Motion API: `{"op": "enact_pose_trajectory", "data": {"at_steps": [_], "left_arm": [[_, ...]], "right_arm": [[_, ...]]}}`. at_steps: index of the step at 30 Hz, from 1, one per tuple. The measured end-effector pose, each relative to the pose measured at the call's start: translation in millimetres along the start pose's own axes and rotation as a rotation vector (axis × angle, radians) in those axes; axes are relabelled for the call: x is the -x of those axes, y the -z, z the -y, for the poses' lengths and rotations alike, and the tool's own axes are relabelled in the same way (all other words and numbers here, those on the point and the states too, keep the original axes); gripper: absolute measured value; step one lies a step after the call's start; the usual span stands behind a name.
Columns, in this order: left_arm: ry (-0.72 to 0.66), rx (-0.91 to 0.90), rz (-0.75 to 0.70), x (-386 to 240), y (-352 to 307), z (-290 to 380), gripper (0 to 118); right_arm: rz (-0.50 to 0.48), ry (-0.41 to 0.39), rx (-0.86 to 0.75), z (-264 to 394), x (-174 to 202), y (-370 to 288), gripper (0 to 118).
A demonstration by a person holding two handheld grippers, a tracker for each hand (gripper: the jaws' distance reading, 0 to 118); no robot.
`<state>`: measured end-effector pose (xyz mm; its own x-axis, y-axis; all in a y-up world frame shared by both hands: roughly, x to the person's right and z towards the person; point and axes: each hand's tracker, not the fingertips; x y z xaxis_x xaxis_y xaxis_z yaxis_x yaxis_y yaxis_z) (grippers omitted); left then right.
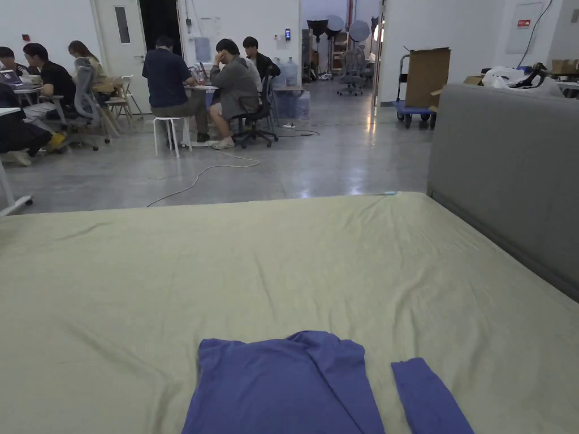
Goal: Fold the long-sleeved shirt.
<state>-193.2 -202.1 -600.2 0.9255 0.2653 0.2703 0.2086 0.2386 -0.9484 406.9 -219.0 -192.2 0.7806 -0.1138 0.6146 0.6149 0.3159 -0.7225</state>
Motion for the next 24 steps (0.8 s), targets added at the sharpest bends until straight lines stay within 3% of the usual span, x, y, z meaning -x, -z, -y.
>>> {"op": "enact_pose_trajectory", "data": {"at_steps": [4, 5, 6, 7, 8, 9, 10, 11, 13, 16, 17, 18, 19, 20, 21, 24], "left_arm": [[-0.023, 0.046, -0.020, 1, 29, 8, 0], [-0.024, 0.054, -0.026, 0, 34, 11, 0], [-0.029, 0.070, -0.026, -1, 40, 12, 4], [-0.037, 0.087, -0.020, -2, 45, 12, 23], [-0.044, 0.082, -0.027, -2, 45, 12, 79], [-0.067, 0.062, -0.049, -3, 40, 12, 113], [-0.087, 0.034, -0.037, -6, 31, 11, 118], [-0.081, -0.028, 0.016, -10, 18, 10, 109], [-0.070, -0.201, 0.090, -28, -25, 8, 110], [0.027, -0.250, 0.157, -62, -60, 16, 109], [0.081, -0.242, 0.150, -75, -57, 19, 100], [0.151, -0.253, 0.125, -91, -57, 26, 70], [0.223, -0.260, 0.102, -107, -53, 34, 18], [0.257, -0.265, 0.085, -117, -49, 41, 0], [0.283, -0.220, 0.113, -129, -41, 44, 0], [0.227, -0.131, 0.285, -152, -23, 26, 0]], "right_arm": [[0.004, 0.000, 0.074, 0, 3, 28, 1], [-0.005, 0.011, 0.103, -1, 3, 35, 28], [0.003, 0.033, 0.138, -2, 3, 40, 65], [0.042, 0.045, 0.180, -5, 3, 45, 99], [0.084, 0.048, 0.203, -5, 6, 46, 109], [0.096, 0.034, 0.180, -7, 6, 40, 109], [0.084, 0.022, 0.098, -13, 6, 23, 109], [0.069, 0.032, 0.047, -18, 7, 7, 109], [0.054, 0.074, -0.061, -27, 8, -32, 109], [-0.047, 0.120, -0.174, -31, 27, -74, 107], [-0.083, 0.097, -0.200, -29, 35, -81, 98], [-0.114, 0.065, -0.245, -26, 46, -87, 71], [-0.097, 0.029, -0.260, -23, 59, -85, 20], [-0.113, 0.052, -0.236, -16, 72, -78, 0], [-0.089, -0.001, -0.241, -16, 85, -74, 0], [-0.226, -0.041, -0.217, -7, 110, -60, 0]]}}
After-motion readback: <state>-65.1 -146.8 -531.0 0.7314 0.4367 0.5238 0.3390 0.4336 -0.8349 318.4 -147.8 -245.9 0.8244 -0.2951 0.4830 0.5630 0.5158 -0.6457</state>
